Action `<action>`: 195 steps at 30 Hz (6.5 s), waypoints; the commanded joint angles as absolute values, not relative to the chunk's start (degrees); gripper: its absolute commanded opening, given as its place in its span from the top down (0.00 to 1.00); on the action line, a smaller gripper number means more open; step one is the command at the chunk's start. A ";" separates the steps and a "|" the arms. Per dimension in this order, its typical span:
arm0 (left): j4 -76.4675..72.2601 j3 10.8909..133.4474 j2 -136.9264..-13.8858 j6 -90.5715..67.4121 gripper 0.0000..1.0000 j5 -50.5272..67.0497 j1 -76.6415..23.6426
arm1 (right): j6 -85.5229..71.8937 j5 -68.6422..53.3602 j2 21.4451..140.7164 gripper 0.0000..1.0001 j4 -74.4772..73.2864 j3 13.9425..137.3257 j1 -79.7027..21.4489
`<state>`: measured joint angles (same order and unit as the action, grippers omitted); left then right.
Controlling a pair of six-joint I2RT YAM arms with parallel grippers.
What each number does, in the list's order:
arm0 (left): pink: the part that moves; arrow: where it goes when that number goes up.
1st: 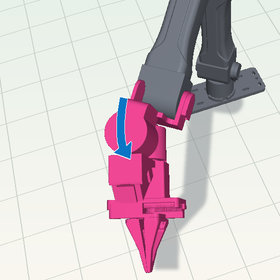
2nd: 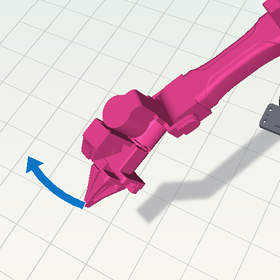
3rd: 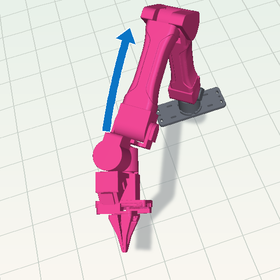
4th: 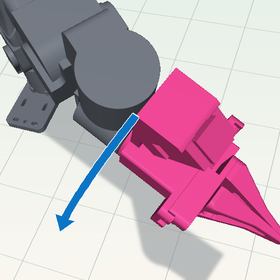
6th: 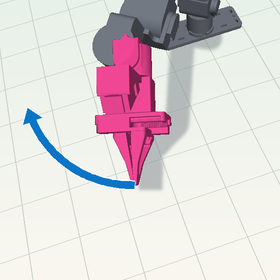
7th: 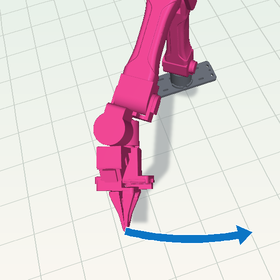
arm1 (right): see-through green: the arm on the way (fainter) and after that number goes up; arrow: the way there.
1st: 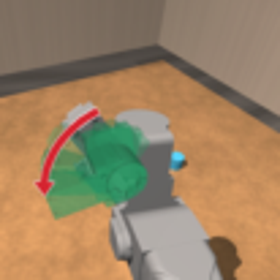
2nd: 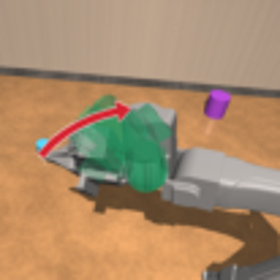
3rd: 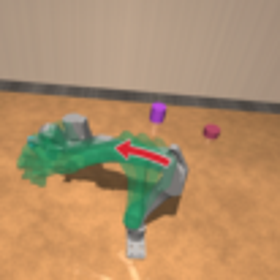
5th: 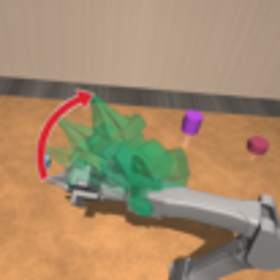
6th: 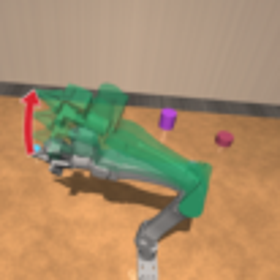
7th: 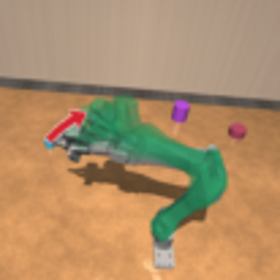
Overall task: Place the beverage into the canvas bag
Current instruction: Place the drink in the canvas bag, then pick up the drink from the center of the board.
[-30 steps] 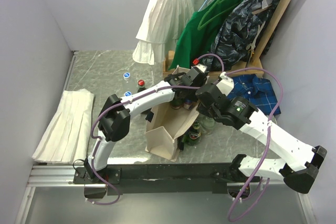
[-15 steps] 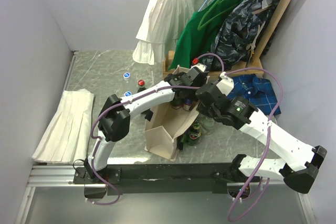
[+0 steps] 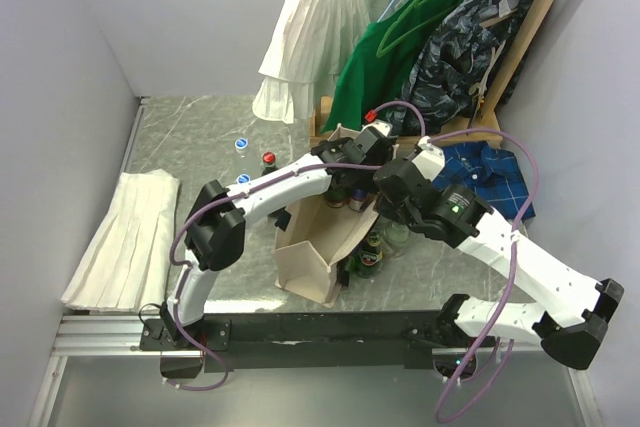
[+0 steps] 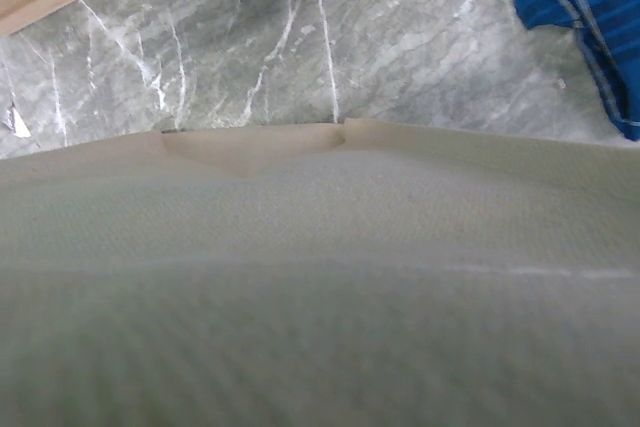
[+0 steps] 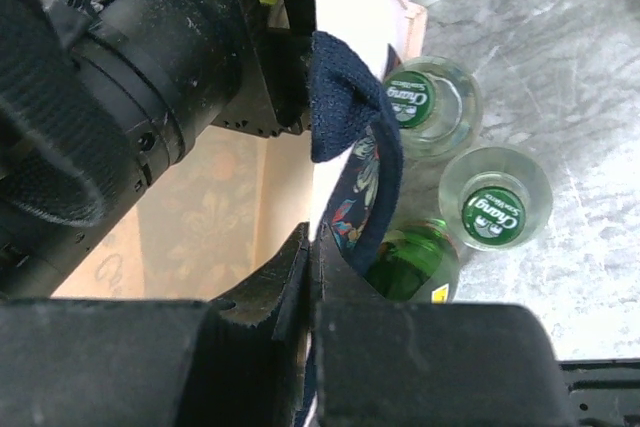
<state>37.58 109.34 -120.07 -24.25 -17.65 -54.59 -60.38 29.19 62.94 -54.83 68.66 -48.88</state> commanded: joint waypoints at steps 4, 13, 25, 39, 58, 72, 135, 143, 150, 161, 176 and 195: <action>35.59 109.60 -112.50 -25.93 0.27 -15.29 -55.28 | -57.75 29.53 58.19 0.93 -49.66 68.12 -49.04; 37.35 110.22 -111.10 -26.46 0.25 -15.64 -55.37 | -57.13 29.44 56.25 0.75 -49.92 68.29 -49.13; 39.81 110.83 -107.14 -26.19 0.23 -15.56 -56.07 | -56.95 29.79 55.46 0.60 -51.06 69.43 -49.13; 42.36 105.91 -95.02 -23.29 0.15 -21.35 -56.78 | -56.87 30.67 54.14 0.58 -51.86 69.43 -49.13; 47.72 97.56 -81.75 -24.43 0.07 -26.98 -49.58 | -55.72 30.24 55.81 0.56 -51.16 70.58 -49.13; 51.33 89.39 -74.88 -26.72 0.05 -25.23 -41.57 | -53.61 27.16 61.61 0.55 -48.52 71.98 -49.13; 53.09 76.29 -79.36 -30.14 0.30 -16.61 -30.76 | -53.35 25.93 60.91 0.55 -48.78 68.91 -49.13; 52.56 77.08 -79.89 -30.32 0.39 -16.70 -30.76 | -53.09 26.19 61.00 0.55 -48.87 68.64 -49.13; 52.65 77.87 -79.72 -30.41 0.45 -16.87 -30.76 | -52.82 26.19 61.08 0.55 -48.96 68.73 -49.13; 52.56 78.84 -79.10 -30.32 0.48 -17.14 -30.76 | -52.65 25.93 61.44 0.55 -48.87 68.82 -49.04; 52.21 79.10 -78.40 -30.06 0.60 -18.10 -30.76 | -52.73 25.84 62.23 0.55 -49.13 69.26 -49.04; 53.61 82.17 -76.11 -27.86 0.99 -17.58 -30.76 | -53.26 25.31 63.02 0.55 -48.78 68.82 -49.13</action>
